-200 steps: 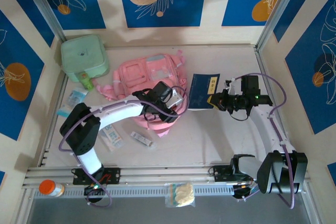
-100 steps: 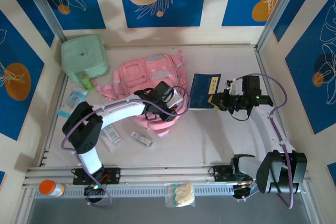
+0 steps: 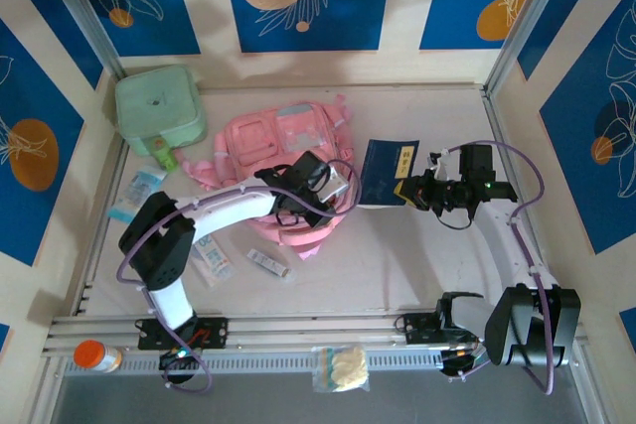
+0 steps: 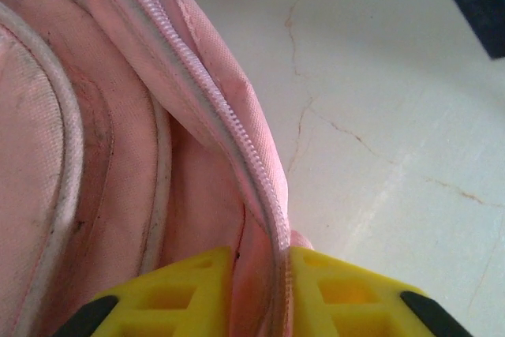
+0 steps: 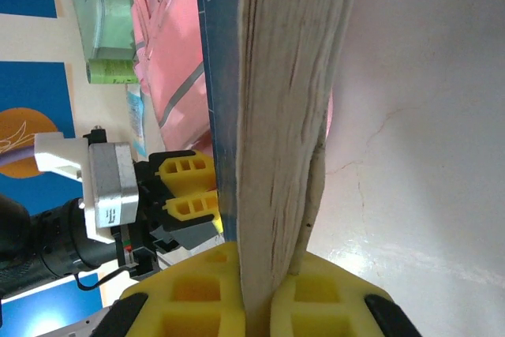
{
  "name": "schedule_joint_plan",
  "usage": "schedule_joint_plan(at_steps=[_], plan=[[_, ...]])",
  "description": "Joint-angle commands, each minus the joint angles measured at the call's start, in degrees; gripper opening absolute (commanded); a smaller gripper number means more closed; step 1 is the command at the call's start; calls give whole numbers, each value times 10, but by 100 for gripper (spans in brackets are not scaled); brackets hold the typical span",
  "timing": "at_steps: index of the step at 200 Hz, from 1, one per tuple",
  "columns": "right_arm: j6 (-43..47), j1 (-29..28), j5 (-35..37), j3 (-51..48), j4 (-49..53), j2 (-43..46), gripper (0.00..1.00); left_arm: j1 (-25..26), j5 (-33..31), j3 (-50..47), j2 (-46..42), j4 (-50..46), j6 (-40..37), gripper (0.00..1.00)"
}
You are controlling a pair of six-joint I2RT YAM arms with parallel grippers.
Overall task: Pack the student bag
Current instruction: Open the student bag at the top-center of the table, then place the book in the student bag.
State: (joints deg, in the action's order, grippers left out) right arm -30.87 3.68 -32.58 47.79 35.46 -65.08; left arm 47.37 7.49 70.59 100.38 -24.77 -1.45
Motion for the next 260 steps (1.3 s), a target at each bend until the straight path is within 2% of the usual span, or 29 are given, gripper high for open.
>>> schedule_joint_plan(at_steps=[1,13,39,86,119,141,166,187,212,260], plan=[[1,4,-29,-7,-8,11,0,-3,13,23,5,-14,0,19],[-1,4,-29,-8,-8,12,0,-3,9,26,0,-15,-1,10],[-1,4,-31,-7,-5,14,0,-6,-13,40,-23,-26,2,0],[-3,-2,-40,4,14,19,0,-10,-115,107,-83,-55,16,0],[-12,-21,-35,13,28,24,0,-13,-188,175,-99,-60,-3,0],[-39,-53,-31,5,12,24,0,-16,-206,212,-99,-57,-23,0],[-67,-121,-5,7,-19,5,0,-18,-211,239,-95,-54,-38,0],[-110,-181,4,4,-94,-32,0,-17,-216,243,-99,-49,-44,0],[-131,-241,16,45,-180,-118,0,-17,-213,237,-111,-43,-47,0],[-153,-291,21,171,-271,-315,0,-17,-239,236,-122,-53,-36,0]])
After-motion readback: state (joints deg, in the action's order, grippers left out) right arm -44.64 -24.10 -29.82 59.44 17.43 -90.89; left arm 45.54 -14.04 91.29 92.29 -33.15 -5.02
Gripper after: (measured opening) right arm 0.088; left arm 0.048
